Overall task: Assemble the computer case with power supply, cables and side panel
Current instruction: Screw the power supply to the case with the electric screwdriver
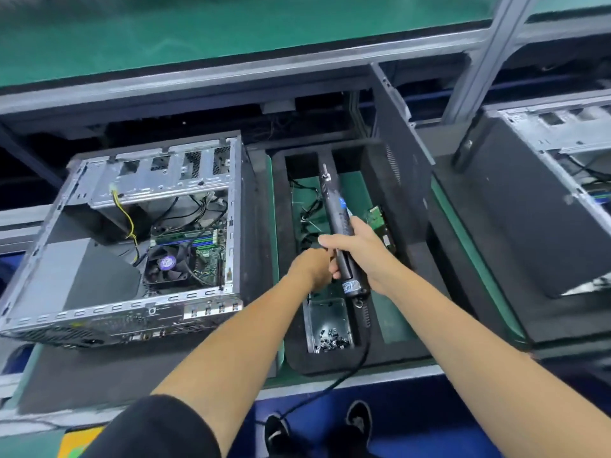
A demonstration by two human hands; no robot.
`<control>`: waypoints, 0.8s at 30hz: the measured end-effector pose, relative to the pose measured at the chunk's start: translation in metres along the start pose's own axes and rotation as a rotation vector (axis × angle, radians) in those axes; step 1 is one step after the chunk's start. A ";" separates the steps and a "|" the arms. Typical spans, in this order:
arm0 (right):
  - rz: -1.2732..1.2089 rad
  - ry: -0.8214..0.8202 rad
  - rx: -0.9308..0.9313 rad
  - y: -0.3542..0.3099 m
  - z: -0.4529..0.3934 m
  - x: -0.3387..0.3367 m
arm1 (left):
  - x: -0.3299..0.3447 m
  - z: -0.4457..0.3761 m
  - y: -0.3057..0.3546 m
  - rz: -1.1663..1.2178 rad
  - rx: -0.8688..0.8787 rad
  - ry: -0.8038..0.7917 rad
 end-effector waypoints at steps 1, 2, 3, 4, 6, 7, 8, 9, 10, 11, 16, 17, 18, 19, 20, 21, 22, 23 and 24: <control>-0.009 -0.002 0.031 0.011 -0.001 -0.002 | 0.014 0.000 -0.003 -0.060 -0.022 -0.012; -0.008 -0.005 0.057 0.021 -0.001 -0.003 | 0.026 -0.002 -0.007 -0.135 -0.029 -0.019; -0.001 -0.005 0.080 0.030 -0.002 -0.005 | 0.036 -0.002 -0.009 -0.210 -0.027 -0.025; 0.009 -0.002 0.098 0.039 -0.003 -0.006 | 0.044 -0.004 -0.010 -0.257 -0.011 -0.025; 0.022 0.017 0.124 0.052 -0.005 -0.010 | 0.055 -0.010 -0.013 -0.253 -0.003 -0.050; 0.030 0.030 0.139 0.057 -0.006 -0.012 | 0.059 -0.012 -0.013 -0.224 -0.013 -0.071; 0.042 0.038 0.154 0.061 -0.008 -0.013 | 0.061 -0.014 -0.014 -0.224 -0.030 -0.103; 0.056 0.043 0.164 0.065 -0.009 -0.014 | 0.063 -0.016 -0.013 -0.224 -0.030 -0.130; 0.065 0.046 0.170 0.067 -0.010 -0.015 | 0.064 -0.020 -0.012 -0.211 -0.024 -0.140; 0.072 0.048 0.173 0.069 -0.012 -0.016 | 0.065 -0.022 -0.009 -0.220 -0.026 -0.165; 0.068 0.063 0.176 0.074 -0.018 -0.023 | 0.067 -0.033 -0.001 0.073 -0.120 -0.066; 0.059 0.064 0.174 0.074 -0.019 -0.024 | 0.064 -0.034 0.001 0.035 -0.103 -0.090; 0.049 0.065 0.174 0.073 -0.019 -0.026 | 0.062 -0.033 0.001 0.047 -0.132 -0.154; 0.034 0.067 0.175 0.073 -0.019 -0.027 | 0.062 -0.031 -0.004 0.155 -0.237 -0.140; 0.017 0.072 0.174 0.071 -0.019 -0.029 | 0.058 -0.033 -0.007 0.215 -0.294 -0.092; 0.004 0.077 0.173 0.069 -0.019 -0.032 | 0.055 -0.033 -0.010 0.265 -0.313 -0.057; -0.004 0.081 0.172 0.068 -0.019 -0.034 | 0.054 -0.035 -0.011 0.239 -0.303 -0.044; -0.008 0.085 0.170 0.066 -0.019 -0.035 | 0.051 -0.035 -0.012 0.227 -0.306 -0.021; -0.007 0.085 0.167 0.064 -0.019 -0.036 | 0.050 -0.038 -0.013 0.217 -0.314 -0.023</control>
Point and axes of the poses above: each hand's wrist, its own z-axis away from the middle knuckle, its own x-axis out of the palm, y = z × x, the point moved 5 cm from there along -z, towards the middle knuckle, and after that the axes turned 6 degrees about z, right-handed, at the moved point
